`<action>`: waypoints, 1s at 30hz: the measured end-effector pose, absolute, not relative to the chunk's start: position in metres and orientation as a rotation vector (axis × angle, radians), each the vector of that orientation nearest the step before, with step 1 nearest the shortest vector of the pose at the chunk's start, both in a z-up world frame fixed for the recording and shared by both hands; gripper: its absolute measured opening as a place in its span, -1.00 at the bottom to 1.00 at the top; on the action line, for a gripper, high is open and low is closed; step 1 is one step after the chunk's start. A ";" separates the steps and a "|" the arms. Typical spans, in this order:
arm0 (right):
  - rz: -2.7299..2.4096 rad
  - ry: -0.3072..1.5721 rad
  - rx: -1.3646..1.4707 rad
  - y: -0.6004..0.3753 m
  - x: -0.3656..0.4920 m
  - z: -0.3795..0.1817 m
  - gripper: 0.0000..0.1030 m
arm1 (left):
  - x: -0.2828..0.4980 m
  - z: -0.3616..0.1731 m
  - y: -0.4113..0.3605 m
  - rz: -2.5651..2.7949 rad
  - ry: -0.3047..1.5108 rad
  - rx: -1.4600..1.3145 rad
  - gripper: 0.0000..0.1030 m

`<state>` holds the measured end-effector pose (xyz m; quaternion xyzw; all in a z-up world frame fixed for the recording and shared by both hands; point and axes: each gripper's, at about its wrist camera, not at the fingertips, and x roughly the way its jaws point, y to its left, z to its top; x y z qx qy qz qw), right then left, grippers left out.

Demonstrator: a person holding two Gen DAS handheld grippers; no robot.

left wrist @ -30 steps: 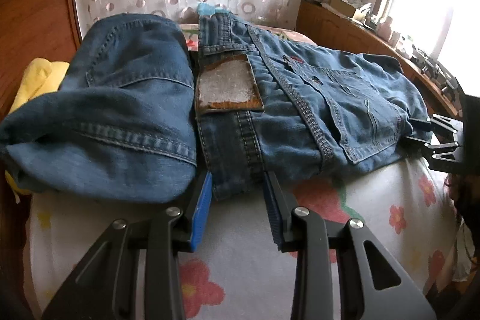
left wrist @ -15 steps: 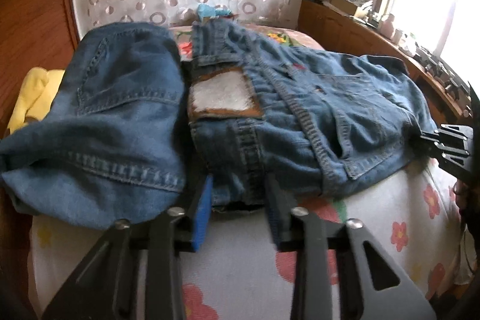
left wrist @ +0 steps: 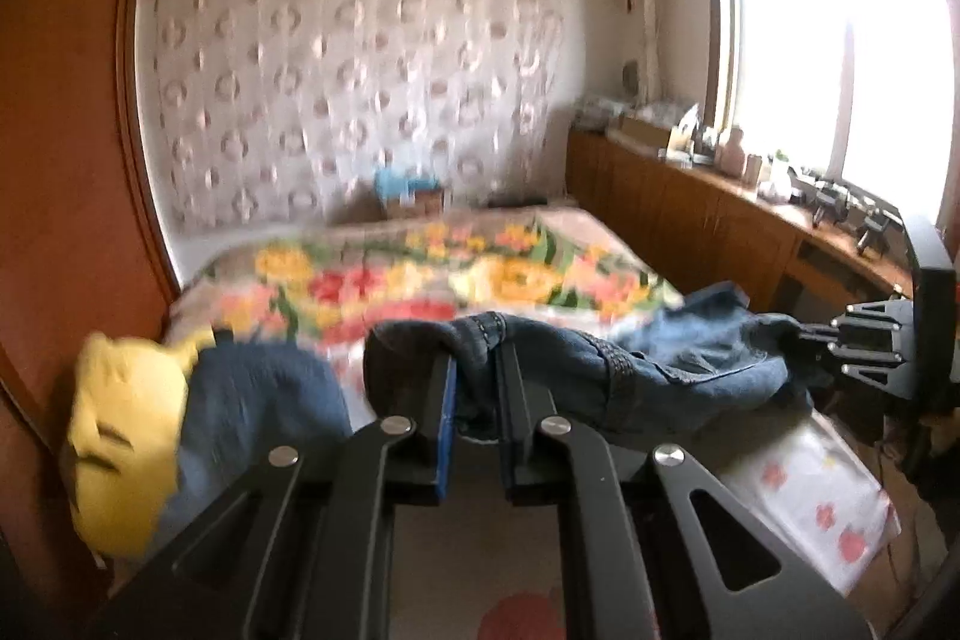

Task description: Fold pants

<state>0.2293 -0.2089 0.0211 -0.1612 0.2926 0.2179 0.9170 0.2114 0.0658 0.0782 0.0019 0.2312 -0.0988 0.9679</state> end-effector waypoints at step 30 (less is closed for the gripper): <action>0.708 0.710 -0.231 -0.126 0.063 -0.013 -0.39 | 0.015 -0.015 0.185 -0.044 0.606 -0.078 -0.70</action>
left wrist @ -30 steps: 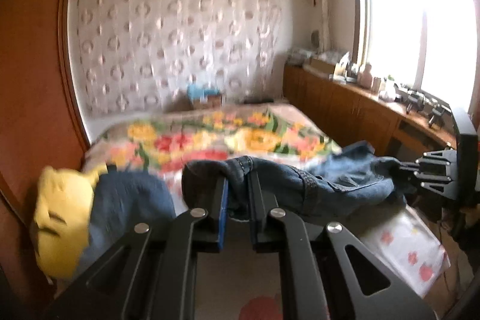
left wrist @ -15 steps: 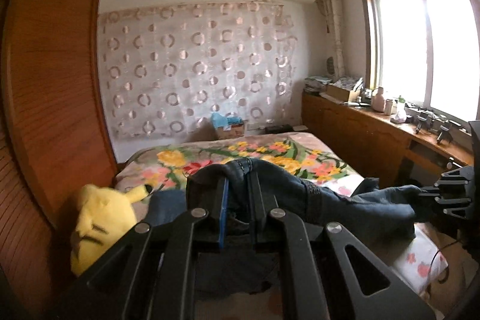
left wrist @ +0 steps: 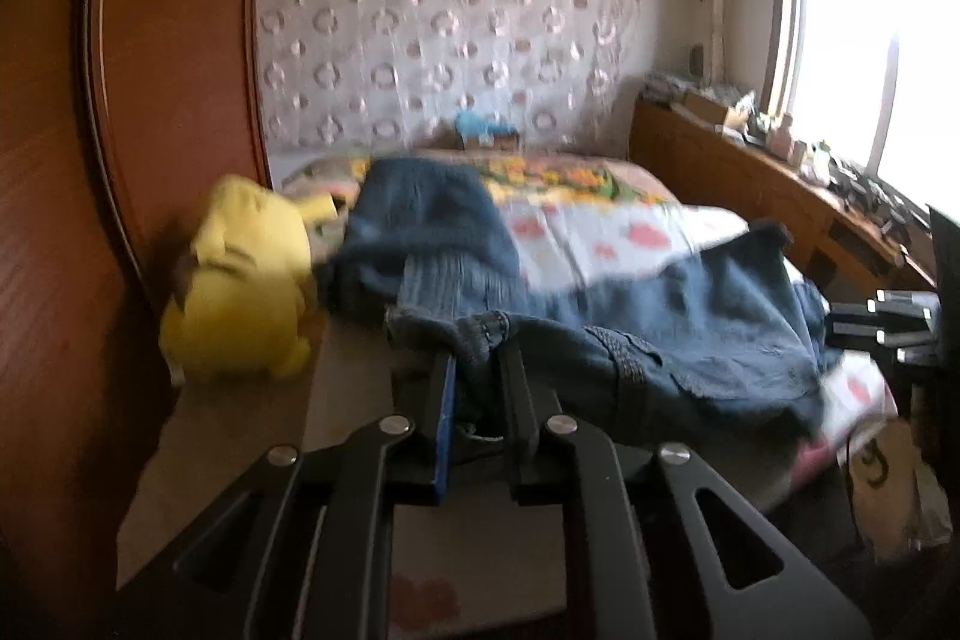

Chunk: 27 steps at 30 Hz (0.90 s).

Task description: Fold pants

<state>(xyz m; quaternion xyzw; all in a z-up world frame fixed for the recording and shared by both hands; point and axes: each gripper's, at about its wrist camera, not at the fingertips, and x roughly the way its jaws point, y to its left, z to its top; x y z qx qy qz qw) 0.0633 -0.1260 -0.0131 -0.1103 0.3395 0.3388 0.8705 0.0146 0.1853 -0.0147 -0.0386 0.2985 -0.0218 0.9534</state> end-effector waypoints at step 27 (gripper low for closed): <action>0.366 0.691 -0.084 -0.288 0.081 -0.034 0.12 | 0.044 -0.049 0.105 -0.179 0.606 -0.067 -0.36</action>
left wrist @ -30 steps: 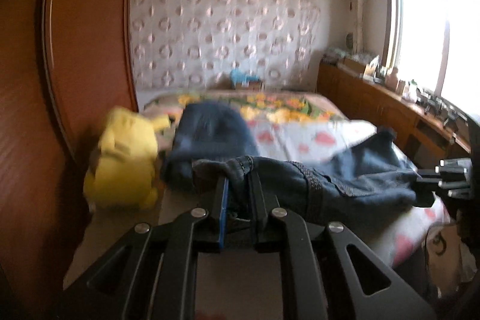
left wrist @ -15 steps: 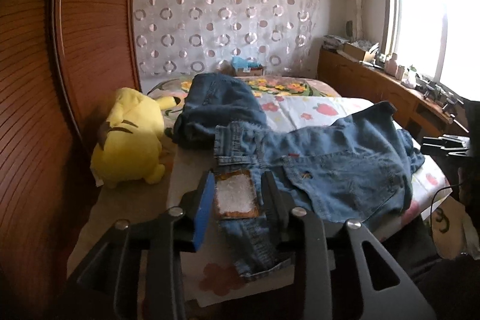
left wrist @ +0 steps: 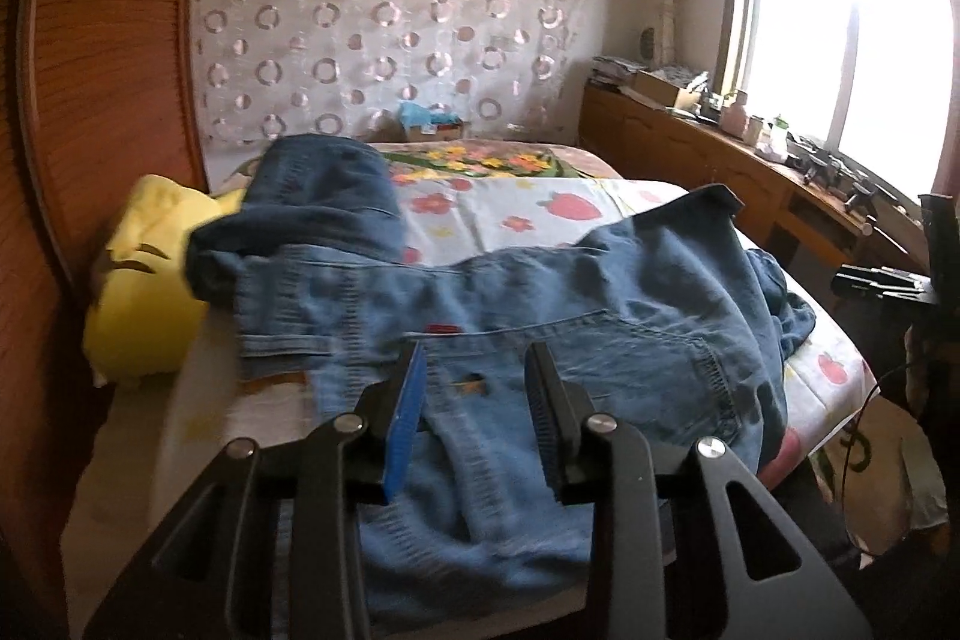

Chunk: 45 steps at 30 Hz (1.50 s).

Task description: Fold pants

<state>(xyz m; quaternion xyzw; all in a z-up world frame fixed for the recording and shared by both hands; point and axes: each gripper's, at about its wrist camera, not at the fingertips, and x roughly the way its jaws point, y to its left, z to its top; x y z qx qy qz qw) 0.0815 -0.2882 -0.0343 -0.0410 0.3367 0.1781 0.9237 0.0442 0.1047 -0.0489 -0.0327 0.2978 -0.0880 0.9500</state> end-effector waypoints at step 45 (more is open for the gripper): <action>0.198 0.750 -0.007 -0.347 0.120 -0.053 0.14 | 0.068 -0.102 0.064 -0.188 0.765 -0.054 -0.33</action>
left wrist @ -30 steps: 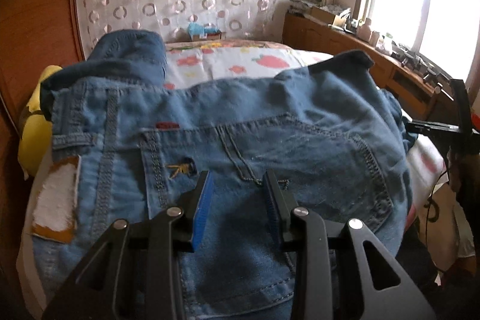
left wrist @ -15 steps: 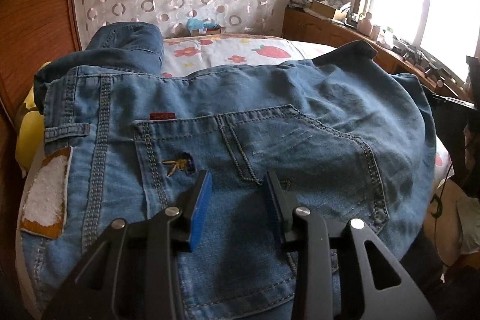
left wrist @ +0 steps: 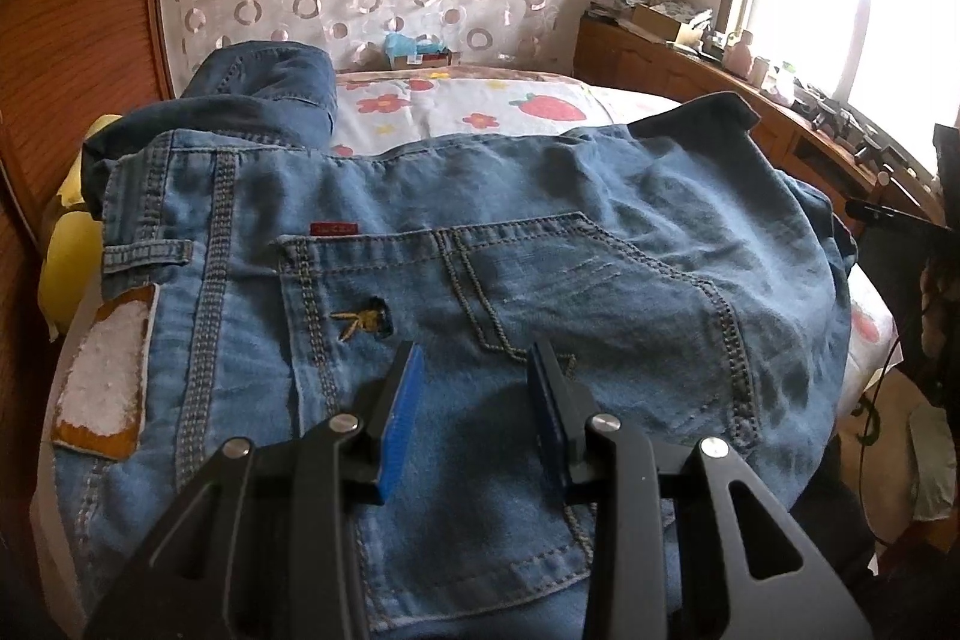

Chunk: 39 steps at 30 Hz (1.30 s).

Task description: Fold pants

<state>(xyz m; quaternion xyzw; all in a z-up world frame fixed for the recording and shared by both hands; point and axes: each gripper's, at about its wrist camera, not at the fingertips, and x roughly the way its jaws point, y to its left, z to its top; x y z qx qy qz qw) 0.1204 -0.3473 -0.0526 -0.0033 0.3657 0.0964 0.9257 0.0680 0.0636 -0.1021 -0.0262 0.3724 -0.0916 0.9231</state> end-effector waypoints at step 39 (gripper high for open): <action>0.197 0.602 0.055 -0.338 0.126 0.009 -0.99 | 0.047 -0.060 0.059 -0.206 0.685 -0.064 -0.33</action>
